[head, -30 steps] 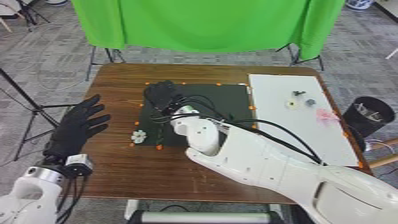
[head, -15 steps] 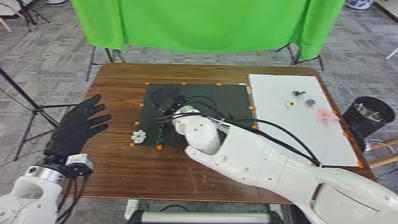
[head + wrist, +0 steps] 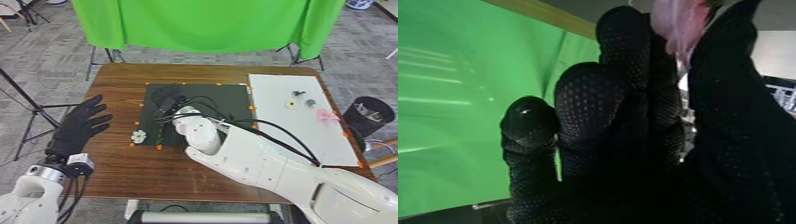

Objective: Arrange flowers

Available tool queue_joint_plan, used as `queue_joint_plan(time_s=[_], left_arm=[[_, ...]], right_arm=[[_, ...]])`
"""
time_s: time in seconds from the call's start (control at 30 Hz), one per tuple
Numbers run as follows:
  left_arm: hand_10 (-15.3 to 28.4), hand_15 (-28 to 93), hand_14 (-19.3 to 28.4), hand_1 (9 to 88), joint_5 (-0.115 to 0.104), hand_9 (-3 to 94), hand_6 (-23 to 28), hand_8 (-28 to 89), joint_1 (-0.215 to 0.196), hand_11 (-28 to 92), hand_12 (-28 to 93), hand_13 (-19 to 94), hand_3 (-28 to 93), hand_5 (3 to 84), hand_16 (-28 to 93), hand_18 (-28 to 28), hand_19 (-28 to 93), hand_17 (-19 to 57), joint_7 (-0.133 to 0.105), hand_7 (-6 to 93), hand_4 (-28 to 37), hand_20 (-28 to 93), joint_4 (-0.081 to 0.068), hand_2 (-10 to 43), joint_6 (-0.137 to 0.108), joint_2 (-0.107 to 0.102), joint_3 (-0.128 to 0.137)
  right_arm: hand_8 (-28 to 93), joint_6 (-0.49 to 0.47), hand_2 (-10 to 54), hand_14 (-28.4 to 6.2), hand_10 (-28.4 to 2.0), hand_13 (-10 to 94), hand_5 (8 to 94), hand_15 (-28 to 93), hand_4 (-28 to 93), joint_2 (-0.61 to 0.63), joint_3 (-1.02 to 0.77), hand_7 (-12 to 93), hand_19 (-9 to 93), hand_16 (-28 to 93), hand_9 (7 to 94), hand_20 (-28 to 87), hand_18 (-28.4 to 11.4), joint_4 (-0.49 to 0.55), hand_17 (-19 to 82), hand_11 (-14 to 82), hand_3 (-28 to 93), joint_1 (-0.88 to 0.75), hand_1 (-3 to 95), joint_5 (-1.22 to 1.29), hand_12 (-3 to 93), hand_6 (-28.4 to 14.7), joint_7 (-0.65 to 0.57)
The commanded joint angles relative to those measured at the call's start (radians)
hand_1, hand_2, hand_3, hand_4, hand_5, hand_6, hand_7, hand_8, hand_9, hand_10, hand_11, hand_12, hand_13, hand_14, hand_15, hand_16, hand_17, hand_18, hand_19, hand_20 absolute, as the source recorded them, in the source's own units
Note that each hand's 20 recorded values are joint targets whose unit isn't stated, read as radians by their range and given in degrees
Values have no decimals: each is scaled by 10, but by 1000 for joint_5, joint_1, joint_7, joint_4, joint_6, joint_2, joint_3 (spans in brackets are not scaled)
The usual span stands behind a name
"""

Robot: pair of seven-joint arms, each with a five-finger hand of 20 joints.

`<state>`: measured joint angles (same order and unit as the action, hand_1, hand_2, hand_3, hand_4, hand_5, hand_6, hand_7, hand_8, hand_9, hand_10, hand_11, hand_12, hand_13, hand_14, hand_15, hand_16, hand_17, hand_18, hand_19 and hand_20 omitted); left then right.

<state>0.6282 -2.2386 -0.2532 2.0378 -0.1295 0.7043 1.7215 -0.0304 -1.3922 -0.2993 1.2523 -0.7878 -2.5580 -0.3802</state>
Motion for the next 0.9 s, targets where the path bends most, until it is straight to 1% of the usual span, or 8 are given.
queue_joint_plan(time_s=[0.03,0.2,0.3,0.4,0.53,0.7,0.87,0.9], left_arm=[[110,373,150,253,3,193,23,-114,-2,225,172,187,695,231,-1,225,473,-88,10,215,-240,104,-3,-27,11,5,-2],[110,374,150,253,4,193,23,-114,-1,227,170,186,695,232,0,225,473,-88,11,215,-239,104,-2,-27,11,6,-3],[111,374,151,253,2,193,23,-114,-5,227,170,186,695,232,0,225,473,-88,7,214,-239,104,-1,-26,7,4,-2],[111,374,150,254,0,194,22,-114,-14,227,170,186,694,232,0,225,473,-88,4,214,-239,104,1,-26,3,5,3],[111,373,150,253,4,194,23,-114,-6,228,170,187,696,233,0,225,473,-88,9,214,-238,104,-2,-27,11,7,-1],[111,374,151,254,2,194,22,-114,-8,228,169,186,696,233,0,225,473,-88,7,214,-239,104,-2,-27,8,7,-1],[111,374,151,253,-5,194,23,-114,-13,229,169,187,696,233,0,225,472,-89,-2,214,-239,104,-1,-27,4,0,-3],[111,374,151,253,-1,195,23,-114,-14,229,168,186,697,233,0,225,472,-89,-1,214,-239,104,0,-27,5,6,0]], right_arm=[[-25,11,-95,-20,-57,745,693,683,-283,-5,2,381,922,290,802,478,-206,-3,357,271,759,11,357,-16,277,37,-19],[-46,1,-95,-21,-64,736,680,690,-283,-5,-6,362,922,288,783,482,-207,1,354,297,777,10,333,-22,235,36,-25],[-166,-26,-95,-23,-70,726,655,698,-283,1,-18,361,922,290,755,489,-208,21,346,296,807,5,307,-23,231,35,-25],[-181,-46,-95,-27,-82,706,627,714,-283,0,-30,360,923,290,717,492,-207,33,338,308,806,-1,296,-34,236,28,-18],[-181,-65,-95,-28,-84,690,607,723,-283,-2,-42,362,922,286,691,496,-208,37,330,320,774,-7,298,-21,236,24,-16],[-181,-61,-95,-28,-85,686,604,728,-283,-2,-44,363,920,278,690,497,-207,40,328,324,600,-10,396,-4,232,23,-21],[-180,-51,-95,-29,-87,688,605,729,-283,-1,-57,361,920,275,690,499,-207,56,328,323,581,-15,380,26,231,21,-29],[-180,-51,-95,-30,-90,688,605,729,-283,-1,-69,361,920,274,690,498,-207,65,328,323,597,-19,364,37,230,21,-25]])
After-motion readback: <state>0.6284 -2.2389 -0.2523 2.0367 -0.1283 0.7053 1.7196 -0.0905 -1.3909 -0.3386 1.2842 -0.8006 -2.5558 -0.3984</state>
